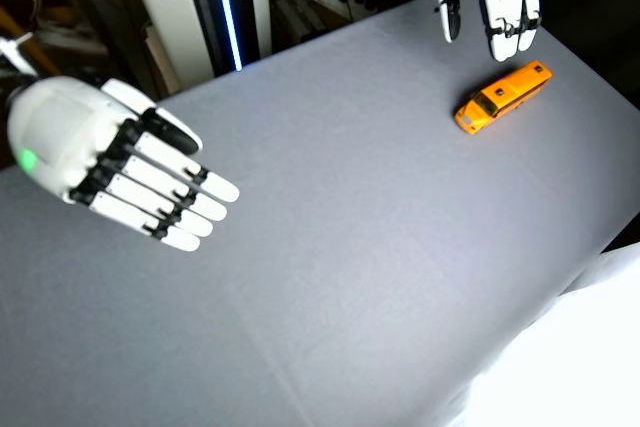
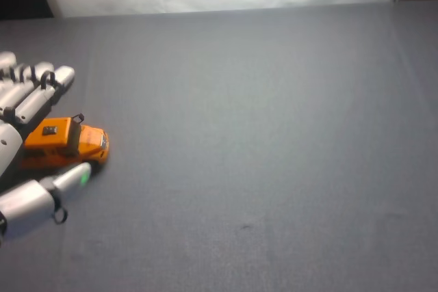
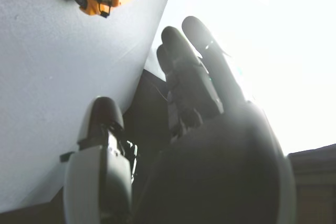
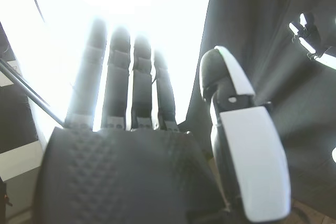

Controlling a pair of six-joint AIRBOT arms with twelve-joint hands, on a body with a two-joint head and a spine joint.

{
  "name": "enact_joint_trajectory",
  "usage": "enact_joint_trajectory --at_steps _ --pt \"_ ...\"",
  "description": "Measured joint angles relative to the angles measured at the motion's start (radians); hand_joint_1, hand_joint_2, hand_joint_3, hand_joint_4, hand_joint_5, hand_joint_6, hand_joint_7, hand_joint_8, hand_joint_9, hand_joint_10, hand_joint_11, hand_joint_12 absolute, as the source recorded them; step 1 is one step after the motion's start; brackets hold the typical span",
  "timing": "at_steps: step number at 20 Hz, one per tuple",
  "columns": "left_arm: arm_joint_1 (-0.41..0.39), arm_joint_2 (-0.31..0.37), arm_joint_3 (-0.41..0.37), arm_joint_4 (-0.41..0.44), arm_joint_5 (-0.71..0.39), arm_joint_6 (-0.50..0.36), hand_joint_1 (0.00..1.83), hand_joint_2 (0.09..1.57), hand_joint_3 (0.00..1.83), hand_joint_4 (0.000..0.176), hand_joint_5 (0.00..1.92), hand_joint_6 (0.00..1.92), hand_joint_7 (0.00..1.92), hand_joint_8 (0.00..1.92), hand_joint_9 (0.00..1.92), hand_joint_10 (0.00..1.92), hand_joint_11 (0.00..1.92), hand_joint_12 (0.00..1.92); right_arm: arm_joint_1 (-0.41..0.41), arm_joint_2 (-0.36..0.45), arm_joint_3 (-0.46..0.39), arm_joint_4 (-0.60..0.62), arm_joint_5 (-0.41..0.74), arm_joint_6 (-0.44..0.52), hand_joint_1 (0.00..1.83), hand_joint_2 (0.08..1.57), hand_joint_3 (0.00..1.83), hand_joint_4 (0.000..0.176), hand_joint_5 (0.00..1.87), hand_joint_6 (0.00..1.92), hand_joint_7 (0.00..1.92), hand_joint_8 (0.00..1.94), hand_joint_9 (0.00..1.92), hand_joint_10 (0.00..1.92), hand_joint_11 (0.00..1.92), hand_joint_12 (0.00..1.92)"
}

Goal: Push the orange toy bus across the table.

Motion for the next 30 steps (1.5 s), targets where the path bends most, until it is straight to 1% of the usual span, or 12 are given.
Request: enact_joint_trajectory --at_steps 6,8,10,16,18,21,23,24,25,27,28,30 --pt "0.007 -0.002 0.008 -0.039 -0.002 0.0 0.0 1.31 0.02 0.0 0.01 0.0 0.0 0.0 0.0 0.0 0.0 0.0 -0.007 0.0 0.0 -0.002 0.003 0.0 0.41 1.47 0.0 0.0 0.22 0.0 0.21 0.0 0.12 0.0 0.0 0.23" --pt "0.028 -0.003 0.015 -0.073 0.001 -0.023 0.0 1.29 0.01 0.0 0.0 0.0 0.0 0.0 0.0 0.0 0.0 0.0 -0.007 -0.005 0.0 0.006 -0.002 0.0 0.38 1.47 0.0 0.03 0.2 0.0 0.18 0.0 0.07 0.0 0.0 0.15" --pt "0.075 -0.027 0.064 -0.106 -0.001 -0.163 0.0 1.28 0.0 0.0 0.0 0.0 0.0 0.0 0.0 0.0 0.0 0.0 -0.014 -0.005 0.0 0.012 -0.007 0.0 0.36 1.46 0.0 0.057 0.19 0.0 0.14 0.0 0.02 0.0 0.0 0.07" --pt "0.109 -0.029 0.087 -0.169 -0.001 -0.202 0.0 1.29 0.01 0.0 0.0 0.0 0.0 0.0 0.0 0.0 0.0 0.0 -0.014 -0.009 0.001 0.01 -0.01 0.0 0.39 1.46 0.0 0.049 0.17 0.0 0.14 0.01 0.03 0.01 0.04 0.04" --pt "0.132 -0.029 0.105 -0.206 -0.001 -0.241 0.0 1.29 0.01 0.0 0.0 0.0 0.0 0.0 0.0 0.0 0.0 0.0 -0.014 -0.009 0.001 0.015 -0.01 0.0 0.39 1.44 0.0 0.061 0.18 0.0 0.15 0.01 0.04 0.01 0.05 0.05" --pt "0.17 -0.028 0.112 -0.267 -0.001 -0.252 0.0 1.31 0.01 0.0 0.0 0.0 0.0 0.0 0.0 0.0 0.0 0.0 -0.014 -0.01 0.001 0.013 -0.01 0.001 0.44 1.44 0.0 0.036 0.19 0.0 0.16 0.01 0.06 0.01 0.08 0.06" --pt "0.202 -0.029 0.121 -0.264 0.008 -0.299 0.0 1.3 0.01 0.0 0.0 0.0 0.0 0.0 0.0 0.0 0.0 0.0 -0.018 -0.011 0.001 0.014 -0.011 0.001 0.44 1.43 0.0 0.053 0.18 0.0 0.15 0.0 0.05 0.0 0.06 0.06" --pt "0.204 -0.029 0.127 -0.264 0.023 -0.302 0.0 1.31 0.01 0.0 0.0 0.0 0.0 0.0 0.0 0.0 0.0 0.0 -0.018 -0.012 0.001 0.014 -0.013 0.003 0.44 1.44 0.0 0.033 0.19 0.0 0.15 0.0 0.06 0.01 0.08 0.07" --pt "0.204 -0.033 0.134 -0.259 0.029 -0.302 0.0 1.31 0.01 0.0 0.0 0.0 0.0 0.0 0.0 0.0 0.0 0.0 -0.018 -0.012 0.001 0.014 -0.014 0.004 0.44 1.44 0.0 0.033 0.19 0.0 0.15 0.0 0.06 0.01 0.08 0.07" --pt "0.204 -0.048 0.14 -0.254 0.064 -0.285 0.0 1.25 0.0 0.059 0.0 0.0 0.0 0.0 0.0 0.0 0.0 0.0 -0.018 -0.013 0.001 0.014 -0.015 0.004 0.46 1.43 0.0 0.034 0.18 0.0 0.16 0.0 0.07 0.01 0.09 0.08" --pt "0.204 -0.055 0.14 -0.256 0.086 -0.279 0.0 1.28 0.0 0.038 0.0 0.0 0.0 0.0 0.0 0.0 0.0 0.0 -0.018 -0.014 0.002 0.014 -0.016 0.005 0.46 1.44 0.0 0.027 0.19 0.0 0.17 0.0 0.07 0.01 0.1 0.09" --pt "0.204 -0.057 0.14 -0.256 0.106 -0.277 0.0 1.26 0.0 0.042 0.0 0.0 0.0 0.0 0.0 0.0 0.0 0.0 -0.018 -0.015 0.001 0.013 -0.016 0.005 0.5 1.43 0.0 0.019 0.2 0.0 0.17 0.0 0.08 0.01 0.09 0.09"
